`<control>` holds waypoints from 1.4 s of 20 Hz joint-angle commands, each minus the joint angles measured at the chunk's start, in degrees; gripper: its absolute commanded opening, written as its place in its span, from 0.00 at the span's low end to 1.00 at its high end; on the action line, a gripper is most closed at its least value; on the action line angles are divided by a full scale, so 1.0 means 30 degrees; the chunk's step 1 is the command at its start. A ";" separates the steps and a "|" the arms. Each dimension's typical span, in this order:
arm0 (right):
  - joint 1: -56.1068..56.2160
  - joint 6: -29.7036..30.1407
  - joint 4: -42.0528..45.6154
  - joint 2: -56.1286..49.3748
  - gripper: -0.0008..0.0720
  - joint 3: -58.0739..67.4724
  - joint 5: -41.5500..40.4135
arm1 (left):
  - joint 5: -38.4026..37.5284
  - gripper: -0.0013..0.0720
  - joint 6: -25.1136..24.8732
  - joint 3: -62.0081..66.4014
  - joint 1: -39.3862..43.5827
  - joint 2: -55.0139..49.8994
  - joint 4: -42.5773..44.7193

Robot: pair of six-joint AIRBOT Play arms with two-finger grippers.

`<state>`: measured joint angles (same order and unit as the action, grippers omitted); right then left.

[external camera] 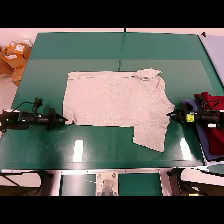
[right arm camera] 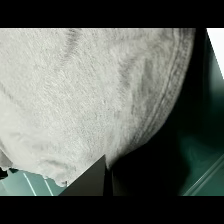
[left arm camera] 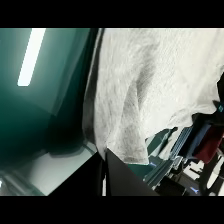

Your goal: Fold the shirts.

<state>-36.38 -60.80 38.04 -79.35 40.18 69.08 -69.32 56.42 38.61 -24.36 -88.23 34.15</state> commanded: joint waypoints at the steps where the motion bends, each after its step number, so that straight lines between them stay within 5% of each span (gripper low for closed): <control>1: 0.0066 0.0022 -0.0182 0.0153 0.02 0.0248 0.0393 | -0.1399 0.04 0.0022 0.0962 0.0007 0.0073 0.0393; 8: 0.0058 -0.1078 -0.4503 0.6368 0.02 0.7992 0.3045 | -0.4379 0.04 0.1668 1.0601 0.0007 0.7482 -0.4998; 11: -0.0401 -0.2900 -0.4685 0.8969 0.02 1.4251 0.2521 | -0.3810 0.04 0.2186 1.7012 0.0007 1.0054 -0.7249; 18: -0.3140 -0.6295 -0.3031 1.1679 0.02 2.5143 -0.0874 | -0.0867 0.04 0.3555 2.7540 0.0007 1.2305 -0.6929; 23: -0.3126 -0.6754 -0.1916 1.1351 0.02 2.3744 0.0605 | -0.1887 0.04 0.5187 2.5798 0.0007 1.2087 -0.2965; 28: 0.0670 -0.4248 -0.2076 1.1183 0.02 1.4105 -0.0969 | -0.3271 0.04 0.4969 1.9271 0.0015 1.0222 -0.2419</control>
<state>-40.47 -78.15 31.38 -45.69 96.31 69.25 -76.73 71.13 105.41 -24.32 -54.92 24.80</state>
